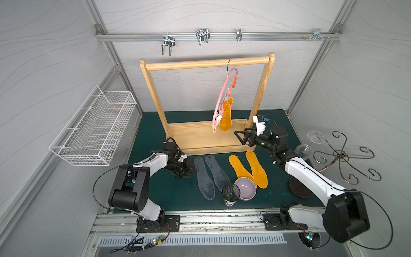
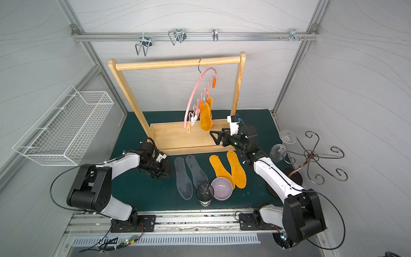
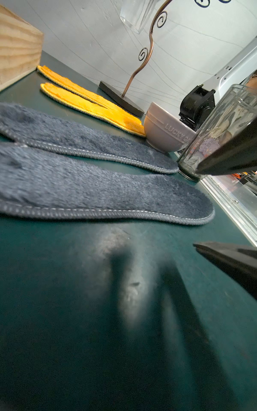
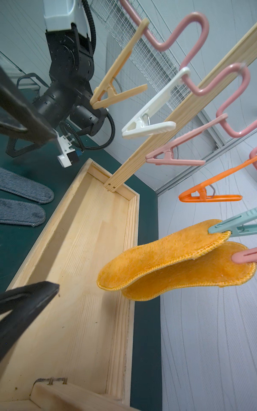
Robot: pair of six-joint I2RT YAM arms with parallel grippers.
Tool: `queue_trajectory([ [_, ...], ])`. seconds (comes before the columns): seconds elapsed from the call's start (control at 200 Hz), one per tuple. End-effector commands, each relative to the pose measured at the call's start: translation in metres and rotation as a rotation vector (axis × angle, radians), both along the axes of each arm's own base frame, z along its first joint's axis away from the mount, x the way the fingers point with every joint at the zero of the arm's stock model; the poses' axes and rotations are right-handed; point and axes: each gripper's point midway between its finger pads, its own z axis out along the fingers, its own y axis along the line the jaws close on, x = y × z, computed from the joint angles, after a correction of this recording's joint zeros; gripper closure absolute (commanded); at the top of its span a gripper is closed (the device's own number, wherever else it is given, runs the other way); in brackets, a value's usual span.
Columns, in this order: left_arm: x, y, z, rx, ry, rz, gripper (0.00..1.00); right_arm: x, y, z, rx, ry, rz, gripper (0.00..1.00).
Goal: Take the shoe insoles off the hanger
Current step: Place the insole at the center of the board, then remove the insole from the hanger.
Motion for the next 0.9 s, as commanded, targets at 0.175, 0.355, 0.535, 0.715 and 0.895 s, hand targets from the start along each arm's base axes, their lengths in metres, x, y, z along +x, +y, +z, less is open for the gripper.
queue_trajectory([
  [0.175, 0.037, 0.007, 0.041, -0.051, -0.216, -0.004, 0.43, 0.002, 0.000, 0.006, -0.039, -0.142, 0.015, 0.01],
  [0.355, 0.053, 0.023, 0.054, 0.026, -0.359, -0.060, 0.37, 0.008, 0.008, 0.000, -0.110, -0.232, 0.045, 0.01],
  [0.535, 0.073, 0.040, 0.049, 0.152, -0.452, -0.165, 0.24, 0.021, 0.017, -0.009, -0.304, -0.404, 0.026, 0.01],
  [0.715, 0.090, 0.066, 0.068, 0.214, -0.547, -0.172, 0.20, 0.035, 0.031, -0.010, -0.396, -0.481, 0.068, 0.01],
  [0.895, 0.105, 0.107, 0.073, 0.436, -0.673, -0.162, 0.01, 0.057, 0.044, -0.018, -0.437, -0.496, 0.106, 0.01],
])
